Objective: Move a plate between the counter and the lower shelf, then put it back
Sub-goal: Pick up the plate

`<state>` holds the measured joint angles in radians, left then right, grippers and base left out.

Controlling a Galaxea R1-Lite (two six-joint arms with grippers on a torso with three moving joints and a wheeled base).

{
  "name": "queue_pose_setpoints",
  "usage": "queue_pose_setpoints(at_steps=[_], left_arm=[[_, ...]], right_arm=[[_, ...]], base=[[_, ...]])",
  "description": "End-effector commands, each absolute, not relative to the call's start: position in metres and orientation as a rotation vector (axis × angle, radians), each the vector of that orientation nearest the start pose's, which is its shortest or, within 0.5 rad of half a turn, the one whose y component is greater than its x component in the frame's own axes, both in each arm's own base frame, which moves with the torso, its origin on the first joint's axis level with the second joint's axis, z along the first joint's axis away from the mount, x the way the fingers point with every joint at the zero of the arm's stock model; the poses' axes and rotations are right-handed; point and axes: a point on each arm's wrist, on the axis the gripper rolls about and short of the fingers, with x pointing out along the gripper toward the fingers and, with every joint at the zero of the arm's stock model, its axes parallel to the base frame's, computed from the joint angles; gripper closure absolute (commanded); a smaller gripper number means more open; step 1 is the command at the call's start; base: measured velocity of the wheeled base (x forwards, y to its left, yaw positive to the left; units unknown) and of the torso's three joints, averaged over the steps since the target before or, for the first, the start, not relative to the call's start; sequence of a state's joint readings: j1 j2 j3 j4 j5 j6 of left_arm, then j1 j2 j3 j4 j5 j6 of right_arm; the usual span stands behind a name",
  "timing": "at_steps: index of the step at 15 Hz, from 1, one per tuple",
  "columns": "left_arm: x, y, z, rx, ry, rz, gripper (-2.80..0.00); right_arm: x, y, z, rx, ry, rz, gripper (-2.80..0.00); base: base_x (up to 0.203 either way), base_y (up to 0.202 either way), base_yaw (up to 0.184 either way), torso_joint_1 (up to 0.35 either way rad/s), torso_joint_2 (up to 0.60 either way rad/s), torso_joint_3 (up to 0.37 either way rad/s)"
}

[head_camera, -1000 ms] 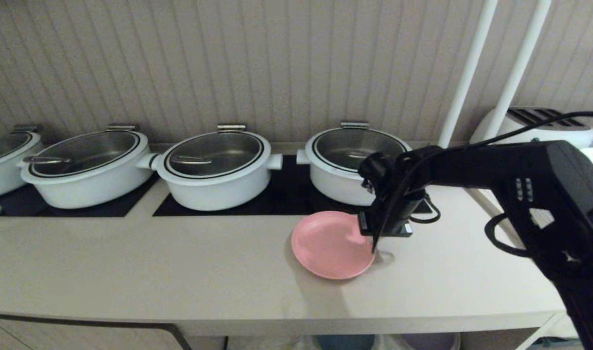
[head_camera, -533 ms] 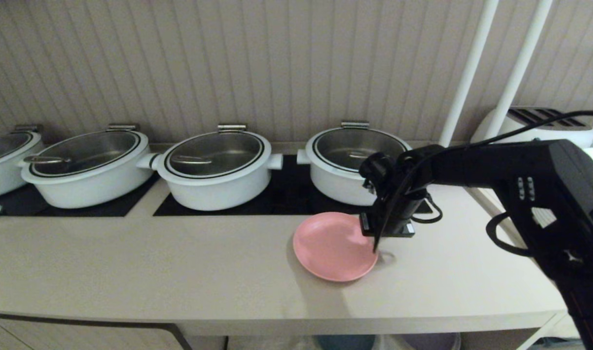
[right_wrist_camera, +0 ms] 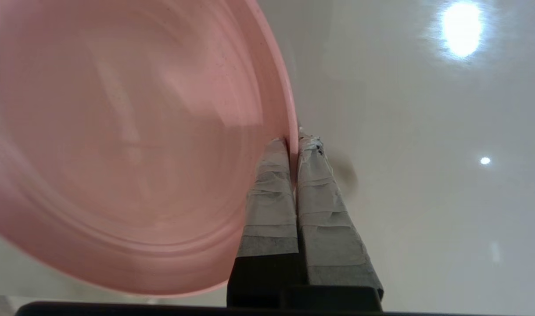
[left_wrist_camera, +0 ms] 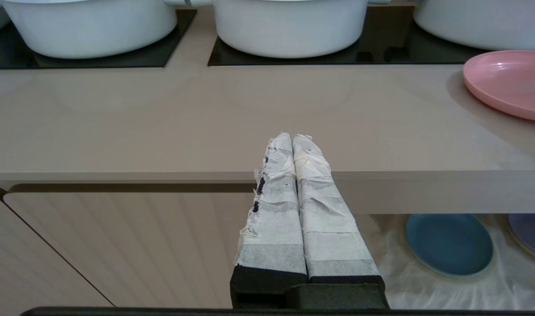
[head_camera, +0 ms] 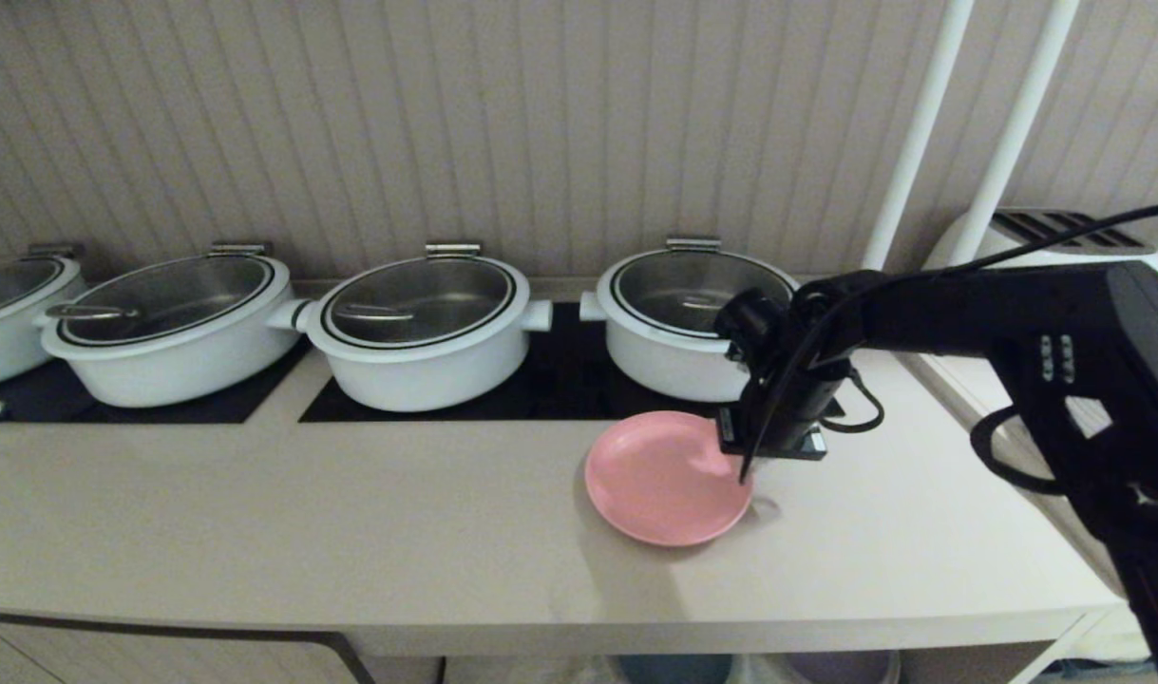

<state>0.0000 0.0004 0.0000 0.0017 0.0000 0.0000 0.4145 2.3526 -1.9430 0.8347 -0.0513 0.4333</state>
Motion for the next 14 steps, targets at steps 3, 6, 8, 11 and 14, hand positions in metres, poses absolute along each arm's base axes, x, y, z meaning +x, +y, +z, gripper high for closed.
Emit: queue_pose_setpoints(at_steps=[3, 6, 8, 11, 14], left_arm=[[-0.023, 0.0, 0.075, 0.0, 0.002, 0.0, 0.0], [-0.023, 0.0, 0.075, 0.0, 0.002, 0.0, 0.0], [-0.023, 0.0, 0.075, 0.0, 0.002, 0.0, 0.0], [-0.023, 0.0, 0.075, 0.0, 0.002, 0.0, 0.0], [-0.023, 0.0, 0.075, 0.0, 0.002, 0.0, 0.0]], right_arm=[[0.396, 0.168, 0.126, 0.149, 1.237, 0.008, 0.0], [0.389, 0.162, 0.13, 0.155, 1.251, 0.001, 0.0], [0.385, 0.157, 0.135, 0.18, 1.263, 0.021, 0.0], [0.381, 0.15, 0.139, 0.212, 1.261, 0.0, 0.0], [0.376, 0.146, 0.145, 0.239, 1.256, -0.017, 0.0]], base=[[0.0, 0.0, 0.0, 0.0, 0.0, 0.0], [0.0, 0.0, 0.0, 0.0, 0.0, 0.0], [0.0, 0.0, 0.0, 0.0, 0.0, 0.0], [0.0, 0.0, 0.0, 0.0, 0.0, 0.0], [0.0, 0.0, 0.0, 0.0, 0.0, 0.0]])
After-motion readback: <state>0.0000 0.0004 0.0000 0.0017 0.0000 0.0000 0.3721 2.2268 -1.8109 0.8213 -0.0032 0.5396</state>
